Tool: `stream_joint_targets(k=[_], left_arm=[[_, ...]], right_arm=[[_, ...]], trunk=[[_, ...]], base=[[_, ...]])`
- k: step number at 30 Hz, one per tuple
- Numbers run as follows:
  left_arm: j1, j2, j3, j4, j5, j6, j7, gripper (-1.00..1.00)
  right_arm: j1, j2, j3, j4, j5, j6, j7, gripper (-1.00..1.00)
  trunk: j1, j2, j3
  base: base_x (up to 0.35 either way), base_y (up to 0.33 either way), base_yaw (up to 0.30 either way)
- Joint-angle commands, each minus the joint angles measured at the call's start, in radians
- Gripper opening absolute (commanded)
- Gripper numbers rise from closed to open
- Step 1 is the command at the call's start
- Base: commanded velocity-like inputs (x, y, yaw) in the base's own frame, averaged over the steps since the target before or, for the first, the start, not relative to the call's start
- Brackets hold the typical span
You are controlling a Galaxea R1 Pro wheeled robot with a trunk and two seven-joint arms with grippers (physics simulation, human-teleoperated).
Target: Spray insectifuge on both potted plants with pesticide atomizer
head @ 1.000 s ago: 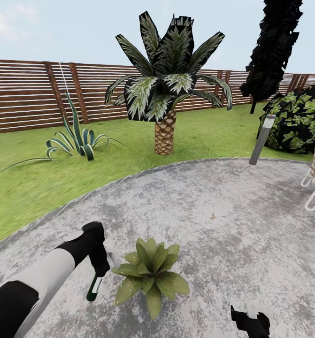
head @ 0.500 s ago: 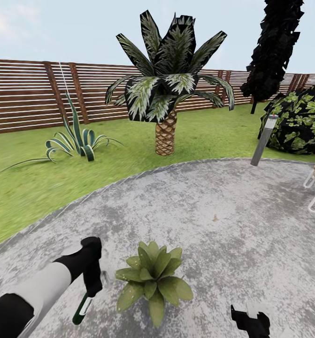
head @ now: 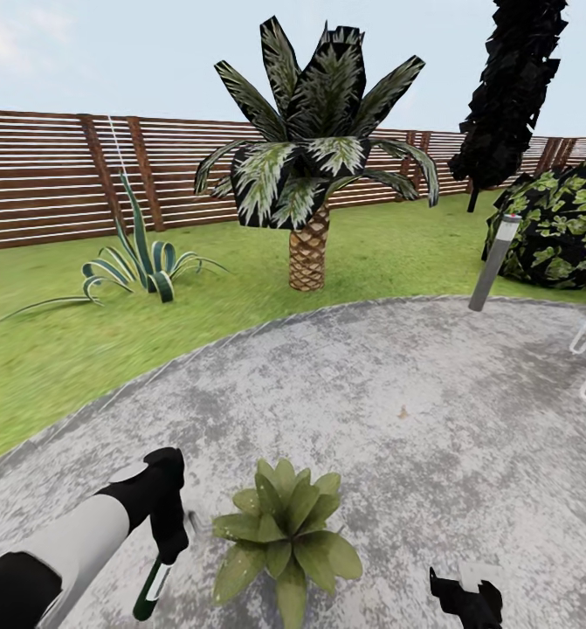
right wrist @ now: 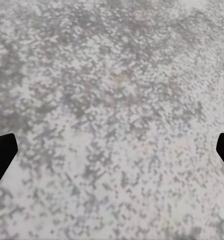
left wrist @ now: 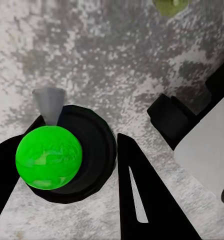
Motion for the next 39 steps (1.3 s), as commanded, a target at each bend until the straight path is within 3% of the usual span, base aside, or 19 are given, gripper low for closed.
stream_joint_targets(k=[1,7,9,11,15,19,25,29,34,39], left_arm=[[0.001,0.000,0.000,-0.001,-0.004,0.010,0.005,-1.00],[0.085,0.005,0.029,-0.001,0.000,0.008,0.064,-1.00],[0.099,0.009,0.060,-0.002,0.001,0.007,0.088,-1.00],[0.106,0.009,0.119,-0.007,0.001,0.006,0.133,-1.00],[0.107,0.008,0.209,-0.018,0.000,-0.013,0.145,-1.00],[0.107,0.002,0.215,-0.043,-0.001,-0.016,0.146,-1.00],[0.101,-0.004,0.215,-0.173,-0.001,-0.007,0.137,-1.00],[0.103,-0.012,0.212,-0.177,-0.002,-0.009,0.135,-1.00],[0.104,-0.049,0.206,-0.172,-0.012,-0.011,0.135,-1.00],[0.105,-0.036,0.206,-0.163,-0.012,-0.014,0.134,-1.00]], right_arm=[[-0.001,0.000,-0.005,0.002,0.011,-0.003,-0.005,1.00],[0.000,0.000,-0.005,0.003,0.011,-0.003,-0.005,1.00],[0.000,0.000,-0.005,0.003,0.011,-0.003,-0.005,1.00],[-0.001,0.000,-0.005,0.003,0.011,-0.003,-0.005,1.00],[0.000,0.000,-0.005,0.003,0.011,-0.003,-0.005,1.00],[-0.001,0.000,-0.005,0.004,0.011,-0.003,-0.006,1.00],[0.000,0.000,-0.005,0.003,0.011,-0.003,-0.005,1.00],[0.000,0.000,-0.005,0.004,0.011,-0.003,-0.006,1.00],[-0.001,0.000,-0.005,0.003,0.011,-0.003,-0.005,1.00],[0.000,0.000,-0.005,0.005,0.011,-0.003,-0.005,1.00]], trunk=[[0.000,0.000,-0.001],[0.000,0.000,-0.001],[0.000,0.000,-0.001],[0.000,0.000,-0.001],[0.000,0.000,-0.001],[0.000,0.000,-0.001],[0.000,0.000,-0.001],[0.000,0.000,-0.001],[0.000,0.000,-0.001],[0.000,0.000,-0.001]], base=[[0.040,0.000,0.000],[0.007,0.000,0.000],[0.000,0.000,0.000],[0.000,0.000,0.000],[0.000,0.000,0.118],[0.000,0.000,0.129],[0.000,0.000,0.007],[0.000,0.000,0.000],[0.000,0.000,0.000],[0.000,0.000,-0.163]])
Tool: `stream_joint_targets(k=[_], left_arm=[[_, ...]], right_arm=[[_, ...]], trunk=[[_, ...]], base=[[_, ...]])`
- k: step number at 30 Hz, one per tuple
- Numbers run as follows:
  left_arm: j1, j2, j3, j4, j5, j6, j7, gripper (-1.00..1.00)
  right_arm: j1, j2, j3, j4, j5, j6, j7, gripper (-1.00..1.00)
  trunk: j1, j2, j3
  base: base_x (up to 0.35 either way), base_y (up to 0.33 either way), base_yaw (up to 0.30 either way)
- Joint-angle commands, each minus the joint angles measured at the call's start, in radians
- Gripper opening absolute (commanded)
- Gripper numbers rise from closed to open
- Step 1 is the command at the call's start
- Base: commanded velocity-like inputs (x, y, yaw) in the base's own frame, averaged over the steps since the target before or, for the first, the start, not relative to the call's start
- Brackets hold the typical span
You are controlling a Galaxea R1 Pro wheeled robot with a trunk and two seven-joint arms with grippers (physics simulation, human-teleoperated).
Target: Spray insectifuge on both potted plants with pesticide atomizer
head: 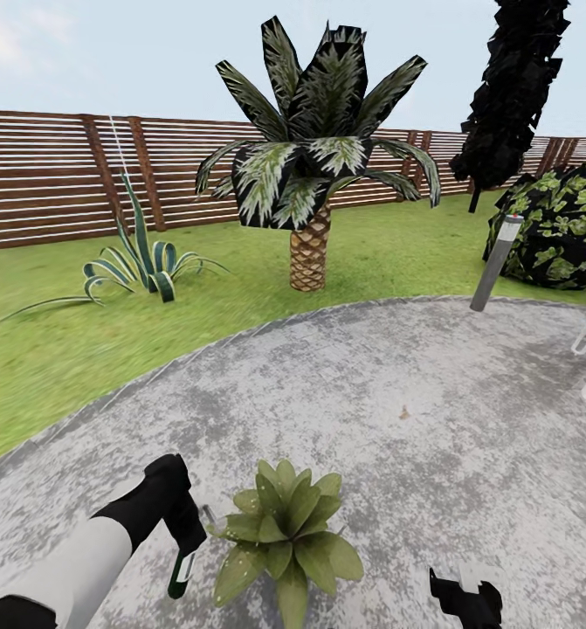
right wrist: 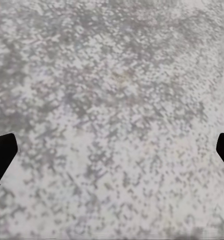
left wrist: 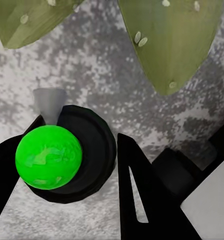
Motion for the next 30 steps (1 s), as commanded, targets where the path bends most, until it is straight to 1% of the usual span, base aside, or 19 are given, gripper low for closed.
stream_joint_targets(k=[1,3,6,10,13,16,19,22,26,30], left_arm=[[0.000,0.006,-0.004,-0.002,-0.001,0.008,-0.007,-1.00],[0.000,0.009,-0.004,-0.002,-0.001,0.008,-0.007,-1.00],[0.000,0.010,-0.004,-0.002,-0.003,0.010,-0.007,-1.00],[0.000,0.010,-0.004,-0.003,-0.004,0.013,-0.007,-1.00],[0.000,0.010,-0.004,-0.003,-0.004,0.015,-0.006,-1.00],[0.000,0.009,-0.006,-0.002,-0.005,0.015,-0.006,-1.00],[0.000,0.008,-0.006,-0.002,-0.019,0.015,-0.005,-1.00],[0.000,0.002,-0.007,-0.003,-0.026,0.015,-0.005,-1.00],[-0.006,-0.006,-0.006,-0.004,-0.027,0.017,-0.005,-1.00],[-0.005,-0.007,-0.004,-0.003,-0.026,0.017,-0.005,-1.00]], right_arm=[[-0.001,0.000,-0.005,0.002,0.011,-0.003,-0.006,1.00],[-0.001,0.000,-0.005,0.002,0.011,-0.003,-0.006,1.00],[-0.001,0.000,-0.005,0.002,0.012,-0.003,-0.006,1.00],[-0.001,0.000,-0.005,0.002,0.012,-0.003,-0.006,1.00],[-0.001,0.000,-0.005,0.002,0.012,-0.003,-0.006,1.00],[-0.002,0.000,-0.005,0.002,0.012,-0.003,-0.006,1.00],[-0.002,0.000,-0.005,0.003,0.012,-0.003,-0.006,1.00],[-0.001,0.000,-0.005,0.003,0.012,-0.003,-0.006,1.00],[-0.001,0.001,-0.005,0.004,0.012,-0.003,-0.006,1.00],[-0.001,0.001,-0.005,0.004,0.012,-0.003,-0.006,1.00]], trunk=[[0.000,0.000,-0.001],[0.000,0.000,-0.001],[0.000,0.000,-0.001],[0.000,0.000,-0.001],[0.000,0.000,-0.001],[0.000,0.000,-0.001],[0.000,0.000,-0.001],[0.000,0.000,-0.001],[0.000,0.000,-0.001],[0.000,0.000,-0.001]], base=[[0.000,0.000,-0.275],[-0.017,0.003,-0.205],[-0.211,0.102,-0.103],[-0.281,0.193,-0.013],[-0.121,0.273,-0.075],[0.030,0.297,-0.249],[0.128,0.188,-0.102],[0.020,0.027,-0.012],[0.002,0.002,-0.001],[0.055,0.000,0.000]])
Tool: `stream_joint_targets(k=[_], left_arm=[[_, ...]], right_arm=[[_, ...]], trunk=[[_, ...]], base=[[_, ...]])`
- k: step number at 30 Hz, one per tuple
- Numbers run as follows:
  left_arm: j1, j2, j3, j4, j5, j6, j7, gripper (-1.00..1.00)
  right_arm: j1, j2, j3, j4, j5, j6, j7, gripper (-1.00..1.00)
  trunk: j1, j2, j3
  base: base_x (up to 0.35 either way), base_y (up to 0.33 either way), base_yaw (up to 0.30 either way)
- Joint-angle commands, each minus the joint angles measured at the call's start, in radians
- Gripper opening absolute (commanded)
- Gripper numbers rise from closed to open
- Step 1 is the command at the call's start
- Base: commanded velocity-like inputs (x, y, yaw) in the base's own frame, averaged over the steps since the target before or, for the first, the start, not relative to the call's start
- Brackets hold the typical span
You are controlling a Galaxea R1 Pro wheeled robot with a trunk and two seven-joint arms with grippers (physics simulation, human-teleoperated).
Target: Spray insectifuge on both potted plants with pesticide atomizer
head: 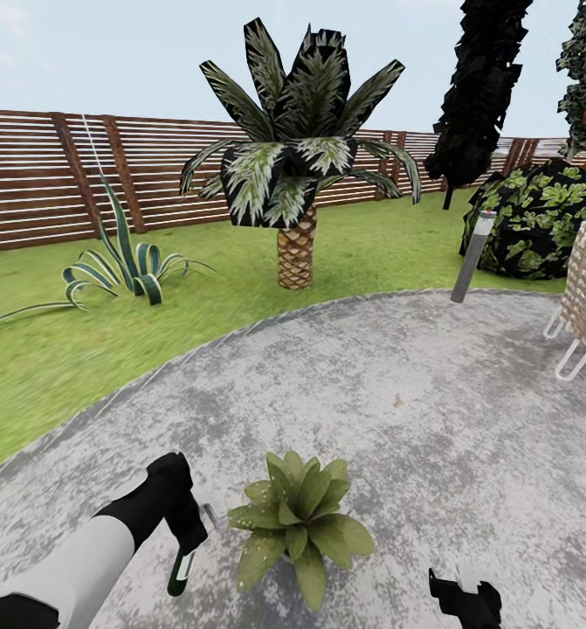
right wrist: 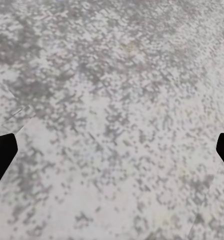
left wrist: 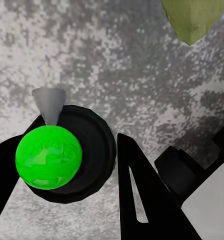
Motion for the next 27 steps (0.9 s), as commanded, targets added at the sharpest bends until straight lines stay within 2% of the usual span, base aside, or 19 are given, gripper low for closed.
stream_joint_targets(k=[1,4,8,10,14,16,21,27], left_arm=[[0.001,0.002,-0.006,-0.002,-0.003,0.007,-0.006,-1.00],[0.012,0.016,-0.008,0.001,-0.007,0.004,-0.002,-1.00],[0.037,0.046,-0.004,0.008,-0.050,0.004,0.000,-1.00],[0.041,0.068,-0.004,0.009,-0.056,0.004,-0.001,-1.00],[0.043,0.083,0.000,0.035,-0.059,0.000,0.000,-1.00],[0.043,0.076,0.005,0.034,-0.058,-0.002,0.001,-1.00],[0.043,0.036,0.003,0.027,-0.054,0.000,0.003,-1.00],[0.041,0.028,0.004,0.025,-0.052,0.001,0.004,-1.00]], right_arm=[[-0.001,0.000,-0.005,0.002,0.011,-0.003,-0.006,1.00],[-0.001,-0.001,-0.005,0.002,0.011,-0.003,-0.006,1.00],[-0.001,-0.001,-0.005,0.001,0.011,-0.003,-0.006,1.00],[-0.001,-0.001,-0.005,0.002,0.011,-0.003,-0.006,1.00],[0.000,-0.001,-0.005,0.000,0.011,-0.003,-0.006,1.00],[0.000,-0.001,-0.005,0.000,0.011,-0.003,-0.006,1.00],[0.000,-0.001,-0.005,0.000,0.011,-0.003,-0.006,1.00],[0.000,-0.001,-0.005,0.000,0.011,-0.003,-0.006,1.00]], trunk=[[0.000,0.000,-0.001],[0.000,0.000,-0.001],[0.000,0.000,-0.001],[0.000,0.000,-0.001],[0.000,0.000,-0.001],[0.000,0.000,-0.001],[0.000,0.000,-0.001],[0.000,0.000,-0.001]], base=[[0.231,0.000,0.000],[0.188,0.000,0.000],[0.032,0.000,0.000],[0.004,0.000,0.000],[0.000,0.000,0.000],[0.000,0.000,0.000],[-0.005,-0.001,0.000],[-0.229,-0.016,-0.020]])
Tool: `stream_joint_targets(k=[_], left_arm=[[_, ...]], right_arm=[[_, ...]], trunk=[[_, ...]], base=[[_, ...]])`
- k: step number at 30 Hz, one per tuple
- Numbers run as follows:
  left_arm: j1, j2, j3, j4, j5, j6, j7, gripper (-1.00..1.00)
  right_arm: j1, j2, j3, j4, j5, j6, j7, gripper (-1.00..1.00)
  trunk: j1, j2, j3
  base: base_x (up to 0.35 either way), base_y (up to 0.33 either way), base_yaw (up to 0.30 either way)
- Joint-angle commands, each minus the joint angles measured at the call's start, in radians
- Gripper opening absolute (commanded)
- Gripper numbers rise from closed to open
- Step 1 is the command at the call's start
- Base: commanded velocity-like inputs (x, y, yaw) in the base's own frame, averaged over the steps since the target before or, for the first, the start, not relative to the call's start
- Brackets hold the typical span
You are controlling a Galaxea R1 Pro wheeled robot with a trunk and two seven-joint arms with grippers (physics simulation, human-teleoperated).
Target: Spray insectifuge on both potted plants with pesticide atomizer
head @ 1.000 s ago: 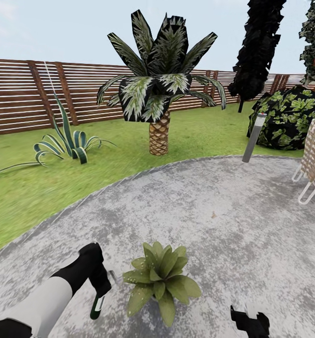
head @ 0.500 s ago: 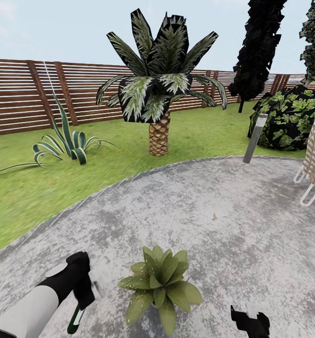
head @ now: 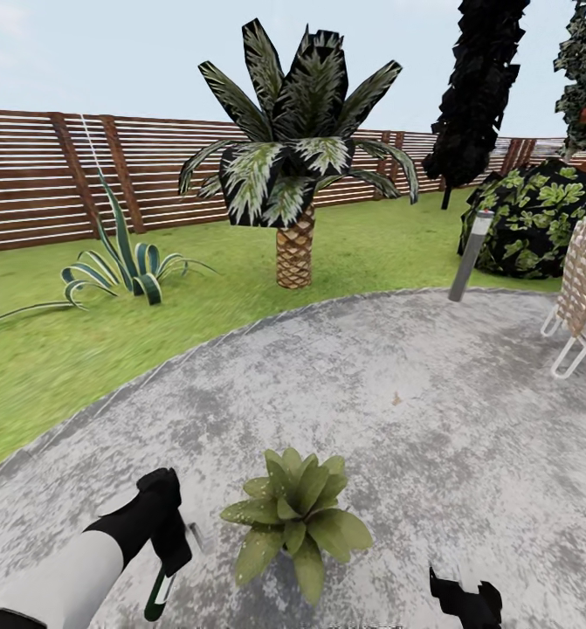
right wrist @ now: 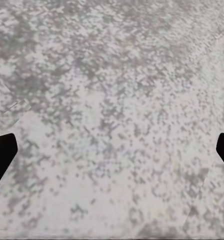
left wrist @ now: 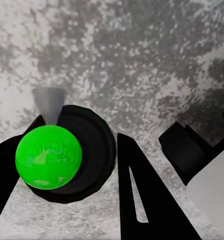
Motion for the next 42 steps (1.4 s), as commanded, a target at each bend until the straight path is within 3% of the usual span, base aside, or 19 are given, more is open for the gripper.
stream_joint_targets(k=[1,4,7,12,15,20,30,34,42], left_arm=[[-0.002,0.000,-0.005,-0.002,-0.003,0.008,-0.006,-1.00],[-0.015,-0.002,-0.005,-0.004,0.000,0.011,-0.019,-1.00],[-0.023,-0.039,-0.012,-0.004,-0.012,0.014,-0.043,-1.00],[-0.060,-0.057,-0.013,-0.003,-0.014,0.014,-0.056,-1.00],[-0.090,-0.058,-0.013,-0.003,-0.014,0.015,-0.087,-1.00],[-0.088,-0.053,-0.020,-0.002,-0.018,0.013,-0.132,-1.00],[-0.084,-0.035,-0.021,0.010,-0.018,0.011,-0.118,-1.00],[-0.080,-0.035,-0.020,0.017,-0.018,0.011,-0.073,-1.00],[-0.078,-0.029,-0.019,0.019,-0.016,0.014,-0.045,-1.00]], right_arm=[[-0.001,0.000,-0.005,0.002,0.011,-0.003,-0.006,1.00],[-0.002,0.000,-0.005,0.003,0.011,-0.003,-0.006,1.00],[-0.001,0.000,-0.005,0.003,0.011,-0.003,-0.006,1.00],[-0.002,0.001,-0.005,0.003,0.011,-0.003,-0.006,1.00],[-0.002,0.001,-0.005,0.003,0.012,-0.003,-0.006,1.00],[-0.001,0.001,-0.005,0.003,0.012,-0.003,-0.006,1.00],[-0.001,0.001,-0.005,0.003,0.011,-0.003,-0.006,1.00],[-0.001,0.000,-0.005,0.002,0.012,-0.003,-0.005,1.00],[-0.001,0.001,-0.004,0.002,0.012,-0.003,-0.003,1.00]], trunk=[[-0.001,0.000,-0.001],[-0.001,0.000,-0.001],[-0.001,0.000,-0.001],[-0.001,0.000,-0.001],[-0.001,0.000,-0.001],[-0.001,0.000,-0.001],[-0.001,0.000,-0.001],[-0.001,0.000,-0.001],[-0.001,0.000,-0.001]], base=[[-0.091,0.040,-0.208],[-0.019,0.008,-0.239],[-0.001,0.001,-0.044],[0.000,0.000,-0.003],[0.000,0.000,0.000],[0.000,0.000,0.000],[-0.013,-0.152,0.213],[-0.203,-0.222,0.045],[-0.277,-0.162,0.001]])
